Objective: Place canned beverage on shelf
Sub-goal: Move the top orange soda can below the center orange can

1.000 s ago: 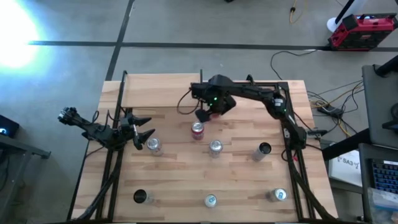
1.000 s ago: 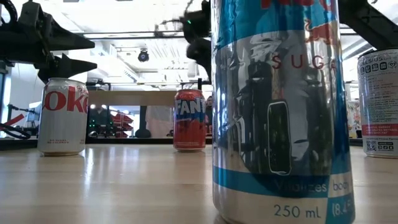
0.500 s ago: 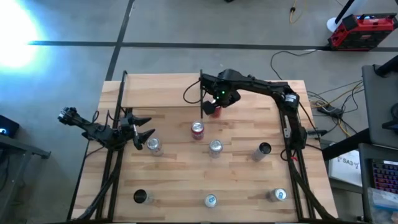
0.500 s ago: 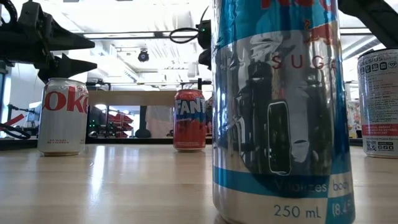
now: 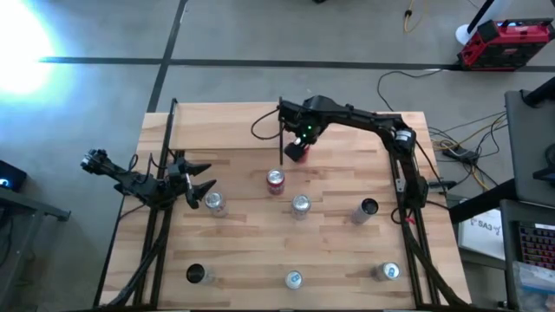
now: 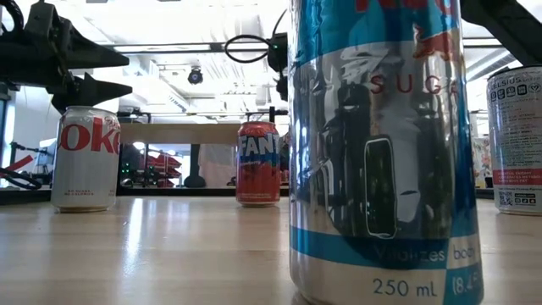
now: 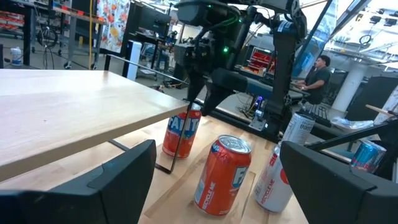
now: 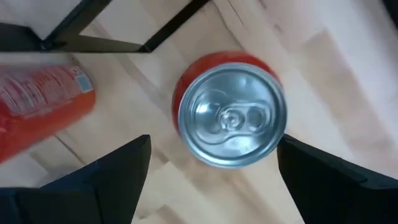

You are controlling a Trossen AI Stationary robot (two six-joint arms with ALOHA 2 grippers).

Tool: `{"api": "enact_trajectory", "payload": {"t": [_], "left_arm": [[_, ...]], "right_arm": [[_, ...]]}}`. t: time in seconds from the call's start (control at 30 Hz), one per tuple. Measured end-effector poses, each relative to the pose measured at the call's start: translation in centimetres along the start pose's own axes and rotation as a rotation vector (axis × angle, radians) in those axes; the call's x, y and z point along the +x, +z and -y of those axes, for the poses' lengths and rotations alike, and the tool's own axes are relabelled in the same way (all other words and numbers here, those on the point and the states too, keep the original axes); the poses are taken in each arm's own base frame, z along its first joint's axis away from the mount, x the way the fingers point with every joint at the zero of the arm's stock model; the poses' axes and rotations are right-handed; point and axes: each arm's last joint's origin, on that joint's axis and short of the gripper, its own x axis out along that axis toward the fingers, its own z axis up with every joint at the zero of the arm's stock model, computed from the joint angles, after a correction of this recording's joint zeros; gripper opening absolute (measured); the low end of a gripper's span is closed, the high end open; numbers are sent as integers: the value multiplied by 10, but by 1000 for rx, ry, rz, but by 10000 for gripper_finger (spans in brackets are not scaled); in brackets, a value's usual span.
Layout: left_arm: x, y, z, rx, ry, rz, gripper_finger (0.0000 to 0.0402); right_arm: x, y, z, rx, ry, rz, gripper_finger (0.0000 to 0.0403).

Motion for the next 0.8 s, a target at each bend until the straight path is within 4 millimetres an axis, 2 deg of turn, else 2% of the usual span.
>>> {"api": "enact_trajectory", "payload": {"t": [0.3, 0.5, 0.8], "left_arm": [[0, 0, 0, 0, 0, 0, 327], [0, 0, 0, 0, 0, 0, 327], [0, 0, 0, 0, 0, 0, 327]], "right_arm": [[3, 2, -1, -324, -16, 11, 327], [4, 8, -2, -371, -10, 74, 327], [18, 6, 2, -365, -11, 60, 327]]}}
